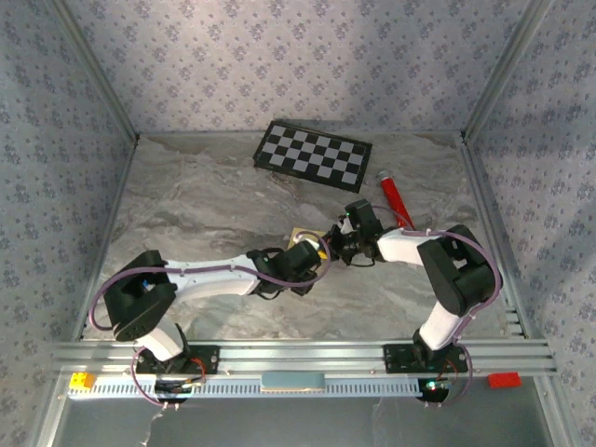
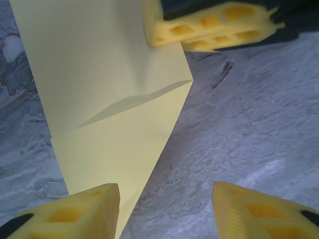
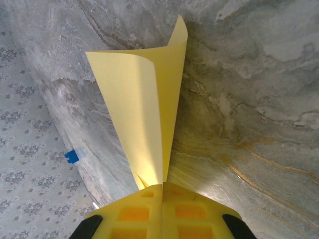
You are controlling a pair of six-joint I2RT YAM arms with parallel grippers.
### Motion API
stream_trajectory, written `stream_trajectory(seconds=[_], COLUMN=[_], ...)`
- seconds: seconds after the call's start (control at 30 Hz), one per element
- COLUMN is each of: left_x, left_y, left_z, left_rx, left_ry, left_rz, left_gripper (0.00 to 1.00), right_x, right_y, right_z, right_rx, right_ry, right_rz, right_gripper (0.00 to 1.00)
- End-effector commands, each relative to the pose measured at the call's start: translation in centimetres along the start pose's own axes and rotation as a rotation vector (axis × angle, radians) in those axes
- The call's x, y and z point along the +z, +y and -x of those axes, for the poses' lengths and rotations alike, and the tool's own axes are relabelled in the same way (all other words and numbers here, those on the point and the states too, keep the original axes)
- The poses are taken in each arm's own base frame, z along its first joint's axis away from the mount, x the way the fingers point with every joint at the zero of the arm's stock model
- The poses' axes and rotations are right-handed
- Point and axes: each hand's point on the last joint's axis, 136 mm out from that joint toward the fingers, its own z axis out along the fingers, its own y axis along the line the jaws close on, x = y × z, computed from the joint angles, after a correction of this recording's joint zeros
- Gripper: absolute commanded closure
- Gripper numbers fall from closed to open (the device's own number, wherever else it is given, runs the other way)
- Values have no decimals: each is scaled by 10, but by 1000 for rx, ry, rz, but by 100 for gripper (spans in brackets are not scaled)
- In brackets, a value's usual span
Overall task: Fold a paper plane with a square sheet of paper (pick it up from the middle)
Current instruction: Fold the wing for the fifth time at the center of the table.
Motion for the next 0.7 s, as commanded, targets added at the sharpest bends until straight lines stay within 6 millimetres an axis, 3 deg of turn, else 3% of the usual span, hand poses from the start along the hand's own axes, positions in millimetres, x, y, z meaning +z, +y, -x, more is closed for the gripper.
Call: stream_trajectory(seconds=[0.0, 0.37, 0.67], left_x=[1, 11, 16], left_y=[14, 19, 23], left_z=[2, -12, -20], left_rx=[102, 173, 190], left_ry=[0, 41, 57], left_rz=[143, 225, 233], left_gripper=[48, 51, 61], right_x=[-4, -4, -4], right_y=[13, 15, 17], right_z=[1, 1, 2], right_rx=[-8, -12, -15], right_ry=[-13, -8, -5], right_rz=[9, 8, 8], right_gripper=[97, 97, 97])
